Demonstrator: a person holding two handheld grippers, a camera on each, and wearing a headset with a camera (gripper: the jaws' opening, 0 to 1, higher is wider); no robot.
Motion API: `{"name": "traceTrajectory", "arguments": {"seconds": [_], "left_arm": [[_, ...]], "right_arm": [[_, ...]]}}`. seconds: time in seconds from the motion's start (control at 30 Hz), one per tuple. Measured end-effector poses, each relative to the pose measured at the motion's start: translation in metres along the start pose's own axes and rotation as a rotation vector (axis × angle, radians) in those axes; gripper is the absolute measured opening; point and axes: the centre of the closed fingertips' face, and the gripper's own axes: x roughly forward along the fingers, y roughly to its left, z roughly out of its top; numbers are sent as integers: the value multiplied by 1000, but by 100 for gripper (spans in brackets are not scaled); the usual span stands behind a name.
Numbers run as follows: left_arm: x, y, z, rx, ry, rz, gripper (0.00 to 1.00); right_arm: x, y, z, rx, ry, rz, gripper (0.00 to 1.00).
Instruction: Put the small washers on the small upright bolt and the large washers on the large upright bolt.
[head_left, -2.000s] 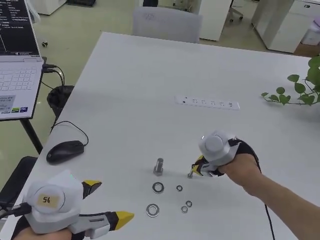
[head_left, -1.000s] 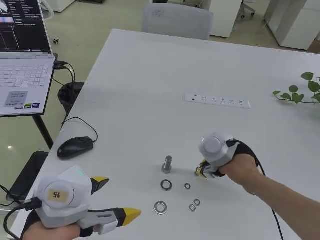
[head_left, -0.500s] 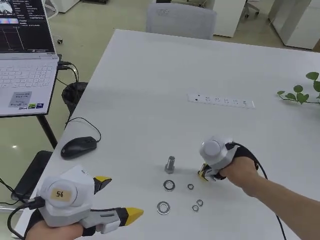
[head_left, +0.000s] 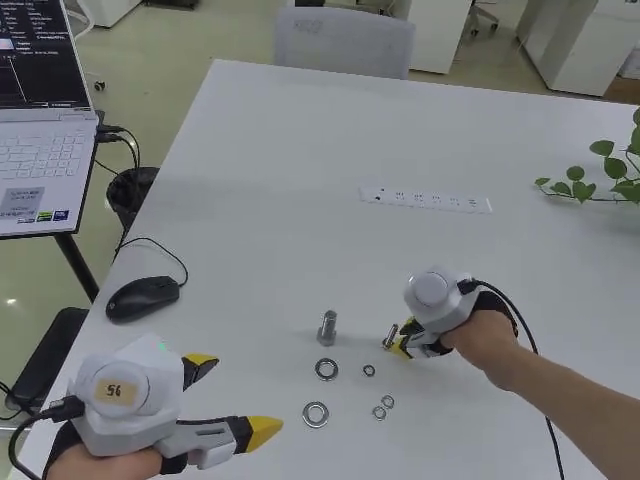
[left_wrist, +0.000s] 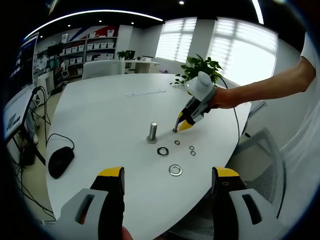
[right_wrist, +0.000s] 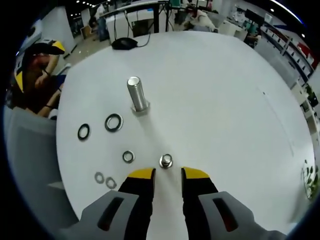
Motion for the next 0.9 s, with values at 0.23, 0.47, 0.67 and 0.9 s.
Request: {"name": "traceTrajectory", "arguments": {"seconds": [0.23, 0.47, 0.67, 0.9], "left_arm": [[0, -1, 1, 6, -2, -3, 70], [1, -3, 1, 6, -5, -7, 70], [3, -8, 3, 14, -5, -19, 70], [4, -9, 4, 16, -6, -21, 70]], "right_arm": [[-18, 2, -4, 36, -48, -18, 23], [-26, 18, -22, 92, -87, -1, 23], [-21, 44, -41, 93, -82, 39, 23], [-13, 71, -46, 54, -70, 73, 22]]}}
